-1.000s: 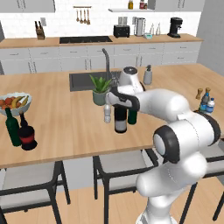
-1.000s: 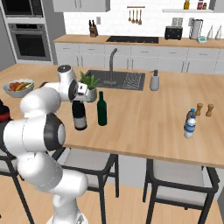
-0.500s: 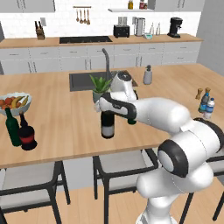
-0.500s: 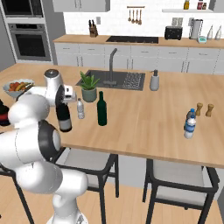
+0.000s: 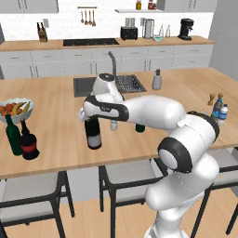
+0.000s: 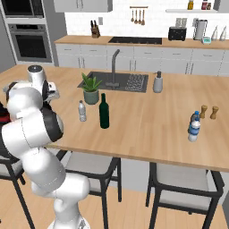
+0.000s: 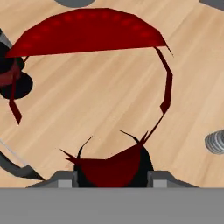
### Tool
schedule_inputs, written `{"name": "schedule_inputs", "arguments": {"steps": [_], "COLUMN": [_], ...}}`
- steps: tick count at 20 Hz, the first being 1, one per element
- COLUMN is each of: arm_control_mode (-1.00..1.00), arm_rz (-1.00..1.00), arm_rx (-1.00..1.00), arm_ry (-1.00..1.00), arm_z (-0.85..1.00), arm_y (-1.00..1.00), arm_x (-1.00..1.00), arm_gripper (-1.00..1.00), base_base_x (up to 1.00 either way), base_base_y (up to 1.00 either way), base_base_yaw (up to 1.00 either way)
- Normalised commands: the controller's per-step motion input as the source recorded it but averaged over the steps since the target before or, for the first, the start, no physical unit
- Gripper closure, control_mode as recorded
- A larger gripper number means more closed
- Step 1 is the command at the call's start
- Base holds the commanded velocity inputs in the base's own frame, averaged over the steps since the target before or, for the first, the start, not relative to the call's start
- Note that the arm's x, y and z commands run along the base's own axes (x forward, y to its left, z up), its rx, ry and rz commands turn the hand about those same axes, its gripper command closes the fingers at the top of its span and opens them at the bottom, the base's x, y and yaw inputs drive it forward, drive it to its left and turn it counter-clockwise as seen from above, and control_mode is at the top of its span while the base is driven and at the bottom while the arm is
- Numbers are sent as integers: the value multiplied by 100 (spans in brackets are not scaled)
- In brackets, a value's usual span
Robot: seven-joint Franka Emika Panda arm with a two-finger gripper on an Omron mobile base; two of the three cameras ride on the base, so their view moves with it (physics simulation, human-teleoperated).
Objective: Move the plastic bottles in the middle to the plastics group, and the glass bottles in the middle to the glass group.
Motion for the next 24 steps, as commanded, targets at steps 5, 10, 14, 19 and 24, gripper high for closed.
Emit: {"name": "schedule_inputs", "arguments": {"steps": [5, 10, 14, 19, 24], "arm_control_mode": [-100, -100, -100, -100, -100], "arm_rz": [13, 6, 3, 3, 7], "arm_rx": [-7, 0, 0, 5, 11], "arm_ry": [11, 0, 0, -6, 0], "arm_z": [0, 0, -11, -37, -5], "arm_y": [83, 40, 44, 22, 19], "arm_x": [21, 10, 49, 46, 16], "arm_gripper": [100, 100, 100, 100, 100], "base_base_x": [0, 0, 0, 0, 0], "base_base_y": [0, 0, 0, 0, 0], "base_base_yaw": [0, 0, 0, 0, 0]}}
